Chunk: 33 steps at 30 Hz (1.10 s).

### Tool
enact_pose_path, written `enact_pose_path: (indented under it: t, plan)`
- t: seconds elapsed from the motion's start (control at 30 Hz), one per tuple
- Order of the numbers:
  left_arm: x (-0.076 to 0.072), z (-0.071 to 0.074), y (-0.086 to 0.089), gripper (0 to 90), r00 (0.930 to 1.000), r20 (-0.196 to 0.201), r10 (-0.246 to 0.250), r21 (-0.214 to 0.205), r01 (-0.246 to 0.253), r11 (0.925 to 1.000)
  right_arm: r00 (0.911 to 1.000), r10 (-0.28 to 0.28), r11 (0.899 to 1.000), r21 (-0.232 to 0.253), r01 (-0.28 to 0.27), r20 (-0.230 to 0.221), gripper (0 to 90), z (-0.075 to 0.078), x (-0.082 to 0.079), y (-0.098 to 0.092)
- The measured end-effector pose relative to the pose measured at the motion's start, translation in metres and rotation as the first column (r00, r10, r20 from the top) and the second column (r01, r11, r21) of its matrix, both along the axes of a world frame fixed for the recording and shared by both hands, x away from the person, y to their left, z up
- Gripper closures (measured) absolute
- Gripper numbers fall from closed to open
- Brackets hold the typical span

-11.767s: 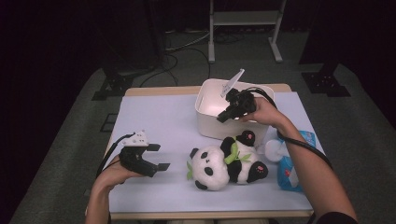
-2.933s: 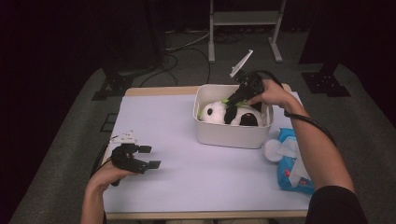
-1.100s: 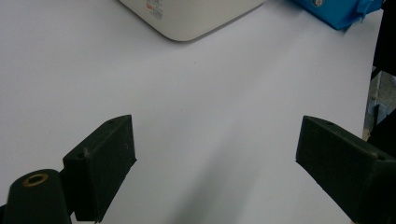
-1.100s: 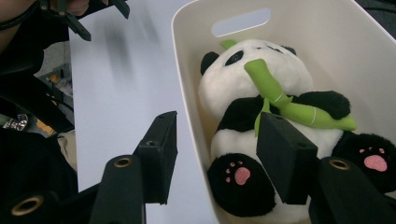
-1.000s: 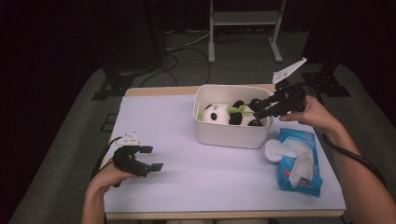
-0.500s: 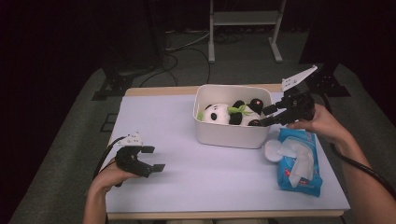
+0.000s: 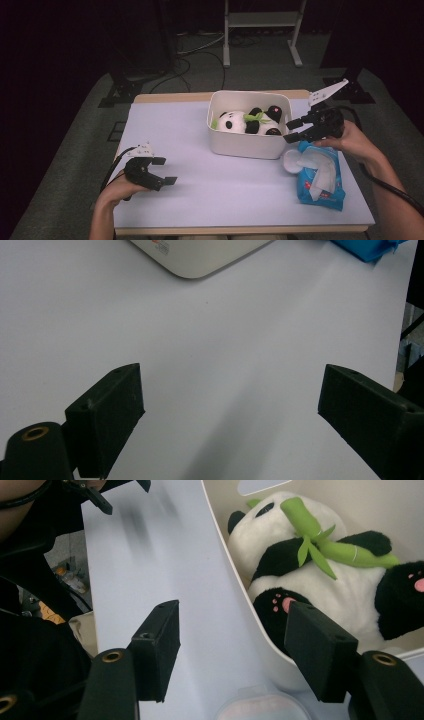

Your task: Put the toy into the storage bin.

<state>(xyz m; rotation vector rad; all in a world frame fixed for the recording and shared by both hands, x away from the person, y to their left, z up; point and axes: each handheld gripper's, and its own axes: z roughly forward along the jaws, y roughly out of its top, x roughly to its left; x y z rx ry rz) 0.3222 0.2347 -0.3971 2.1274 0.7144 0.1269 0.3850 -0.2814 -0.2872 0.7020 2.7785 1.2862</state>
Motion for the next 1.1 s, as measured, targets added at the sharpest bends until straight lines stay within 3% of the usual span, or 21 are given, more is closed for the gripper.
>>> enact_pose_path:
  t: [1.1]
  plan:
    - [-0.001,0.002,0.002,10.1,1.0000,0.002,0.002,0.000,-0.002,1.0000,0.9985,-0.041,0.999,0.033,0.042,-0.036,37.0,-0.044,-0.030,-0.025]
